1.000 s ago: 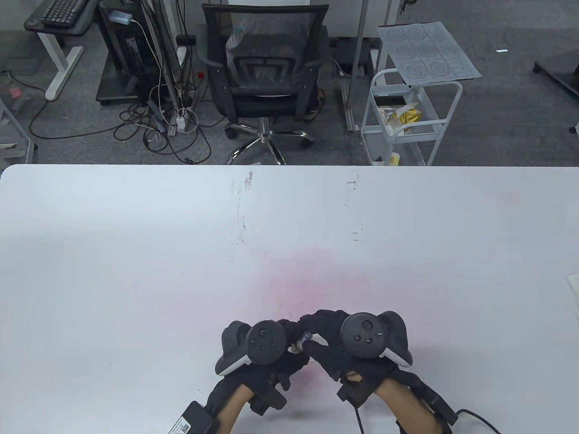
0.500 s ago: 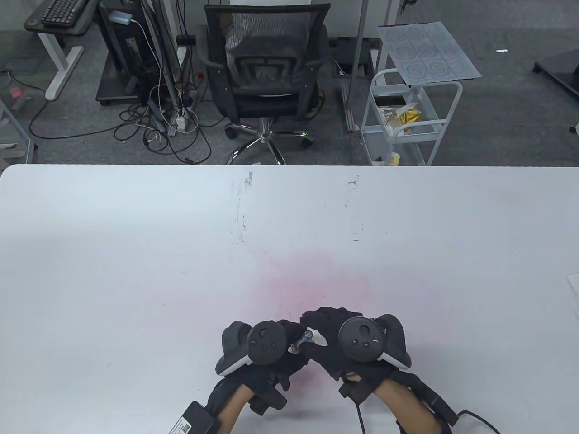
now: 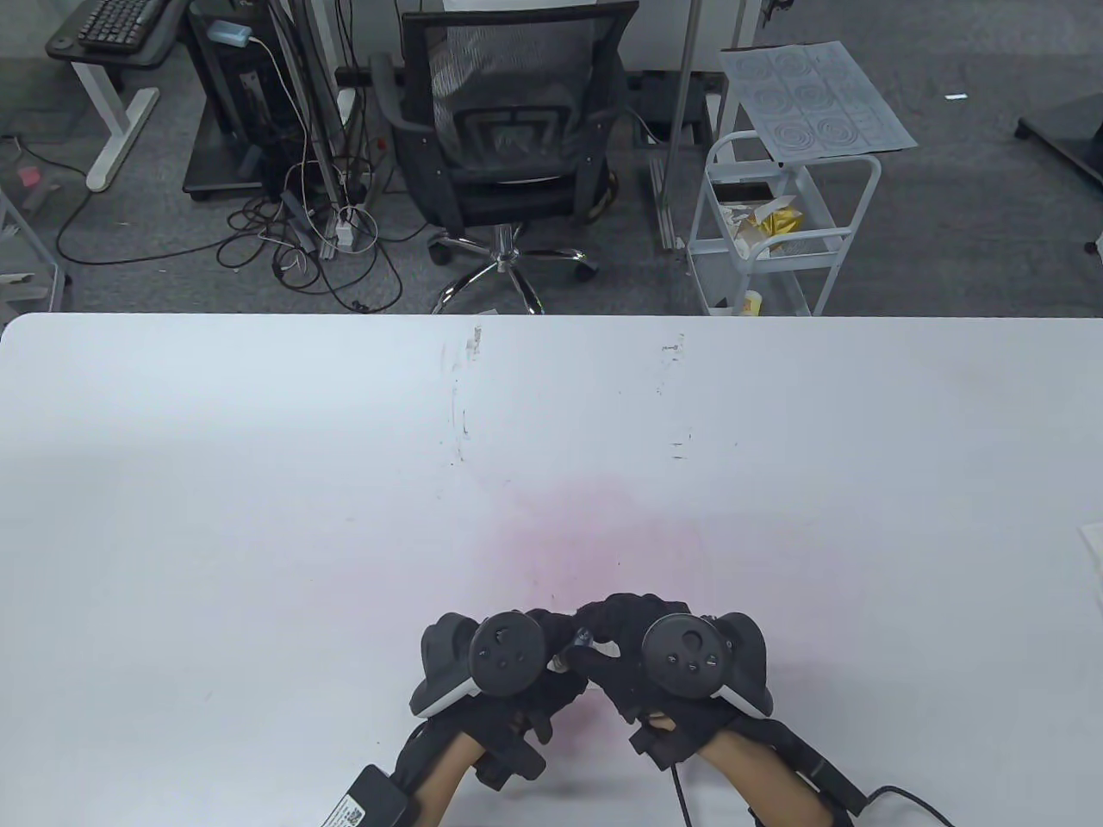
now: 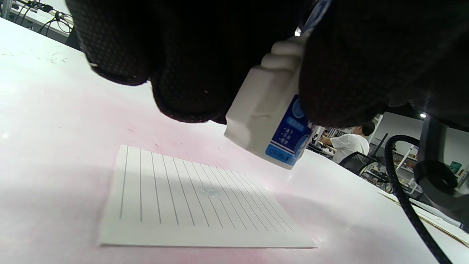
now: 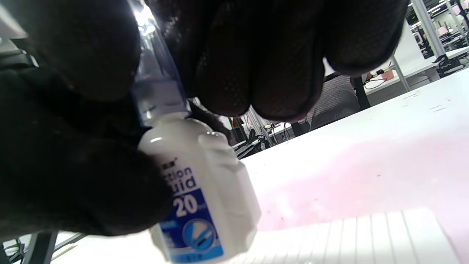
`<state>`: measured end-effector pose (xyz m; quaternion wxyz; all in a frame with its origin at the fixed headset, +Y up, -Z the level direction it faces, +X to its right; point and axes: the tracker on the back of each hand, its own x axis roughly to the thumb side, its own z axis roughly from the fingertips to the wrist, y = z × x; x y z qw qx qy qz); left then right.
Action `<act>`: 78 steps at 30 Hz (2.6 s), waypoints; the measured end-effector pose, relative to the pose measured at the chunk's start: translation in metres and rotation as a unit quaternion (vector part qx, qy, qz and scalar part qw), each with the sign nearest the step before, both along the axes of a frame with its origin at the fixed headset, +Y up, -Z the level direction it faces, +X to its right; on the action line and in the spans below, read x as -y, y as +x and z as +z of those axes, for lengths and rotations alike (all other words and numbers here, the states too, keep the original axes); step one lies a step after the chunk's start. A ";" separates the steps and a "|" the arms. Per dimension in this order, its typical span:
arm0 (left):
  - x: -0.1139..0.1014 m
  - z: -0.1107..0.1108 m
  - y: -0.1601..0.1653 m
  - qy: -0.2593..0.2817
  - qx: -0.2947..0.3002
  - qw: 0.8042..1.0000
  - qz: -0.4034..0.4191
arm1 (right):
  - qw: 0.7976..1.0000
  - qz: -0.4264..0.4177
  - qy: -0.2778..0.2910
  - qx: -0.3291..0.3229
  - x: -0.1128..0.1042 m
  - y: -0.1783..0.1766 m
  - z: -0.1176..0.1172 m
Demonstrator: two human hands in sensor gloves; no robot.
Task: Brush correction fluid to cover black text
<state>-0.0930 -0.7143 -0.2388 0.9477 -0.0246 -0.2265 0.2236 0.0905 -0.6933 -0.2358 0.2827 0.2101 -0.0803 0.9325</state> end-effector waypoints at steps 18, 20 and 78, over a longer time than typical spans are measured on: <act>0.000 -0.001 -0.007 -0.006 -0.023 1.000 0.000 | 0.999 0.025 0.027 0.035 0.012 0.000 -0.007; 0.001 -0.003 -0.011 0.003 -0.037 0.999 -0.013 | 0.997 0.030 0.034 0.058 0.014 0.010 -0.016; 0.016 -0.019 -0.098 0.041 -0.204 0.963 -0.169 | 0.938 -0.015 0.107 0.329 -0.007 0.173 -0.029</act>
